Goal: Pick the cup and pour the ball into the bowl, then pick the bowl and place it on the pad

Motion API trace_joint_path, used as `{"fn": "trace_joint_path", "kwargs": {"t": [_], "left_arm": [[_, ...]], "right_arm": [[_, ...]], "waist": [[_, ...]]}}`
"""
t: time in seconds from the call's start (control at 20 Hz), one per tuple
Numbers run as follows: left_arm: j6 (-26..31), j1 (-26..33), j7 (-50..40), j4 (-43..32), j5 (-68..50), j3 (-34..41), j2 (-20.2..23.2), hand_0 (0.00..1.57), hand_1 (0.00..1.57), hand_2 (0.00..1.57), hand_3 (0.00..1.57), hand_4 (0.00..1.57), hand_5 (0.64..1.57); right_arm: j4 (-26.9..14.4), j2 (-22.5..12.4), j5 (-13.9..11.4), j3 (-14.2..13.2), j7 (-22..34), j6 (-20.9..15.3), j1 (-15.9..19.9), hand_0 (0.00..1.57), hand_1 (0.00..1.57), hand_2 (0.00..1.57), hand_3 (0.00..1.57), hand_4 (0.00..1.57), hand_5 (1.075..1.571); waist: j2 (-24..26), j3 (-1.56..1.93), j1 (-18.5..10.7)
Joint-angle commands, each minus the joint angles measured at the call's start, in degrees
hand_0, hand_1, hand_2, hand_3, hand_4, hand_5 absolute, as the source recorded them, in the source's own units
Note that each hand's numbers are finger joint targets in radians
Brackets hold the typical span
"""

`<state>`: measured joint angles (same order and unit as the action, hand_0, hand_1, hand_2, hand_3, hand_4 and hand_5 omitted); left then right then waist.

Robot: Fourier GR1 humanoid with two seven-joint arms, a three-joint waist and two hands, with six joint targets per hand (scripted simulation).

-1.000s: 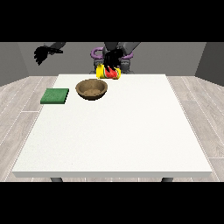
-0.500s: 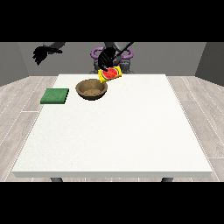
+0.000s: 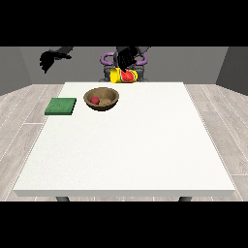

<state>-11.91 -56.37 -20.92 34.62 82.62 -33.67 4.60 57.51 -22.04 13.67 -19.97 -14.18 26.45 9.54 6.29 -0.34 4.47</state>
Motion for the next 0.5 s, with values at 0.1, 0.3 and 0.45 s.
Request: {"fn": "trace_joint_path", "kwargs": {"t": [0.1, 0.3, 0.45], "left_arm": [[-11.9, 8.0, 0.3, 7.7, -20.2, 18.9, -0.7, 1.17, 1.17, 1.44, 1.27, 1.46, 1.170], [-18.5, 15.3, 4.3, 14.4, -37.7, 27.2, -4.5, 0.00, 0.00, 0.00, 0.00, 0.63, 1.569], [-18.3, 19.3, 11.7, 19.6, -51.3, 29.8, -4.5, 0.00, 0.00, 0.00, 0.00, 0.00, 1.550]], "right_arm": [[1.2, 1.6, 0.2, -0.6, 1.6, -3.3, -1.4, 0.00, 0.00, 0.00, 0.00, 0.10, 1.565], [1.9, 4.9, -0.1, 1.3, 0.2, -3.5, -0.2, 0.00, 0.00, 0.00, 0.00, 0.35, 1.568], [3.2, 6.8, -0.9, 2.0, 0.5, -6.5, 2.5, 0.00, 0.00, 0.00, 0.00, 0.30, 1.568]], "waist": [[0.8, -0.47, -4.0], [-5.6, -1.19, -3.2], [-8.8, -0.93, -2.9]]}}
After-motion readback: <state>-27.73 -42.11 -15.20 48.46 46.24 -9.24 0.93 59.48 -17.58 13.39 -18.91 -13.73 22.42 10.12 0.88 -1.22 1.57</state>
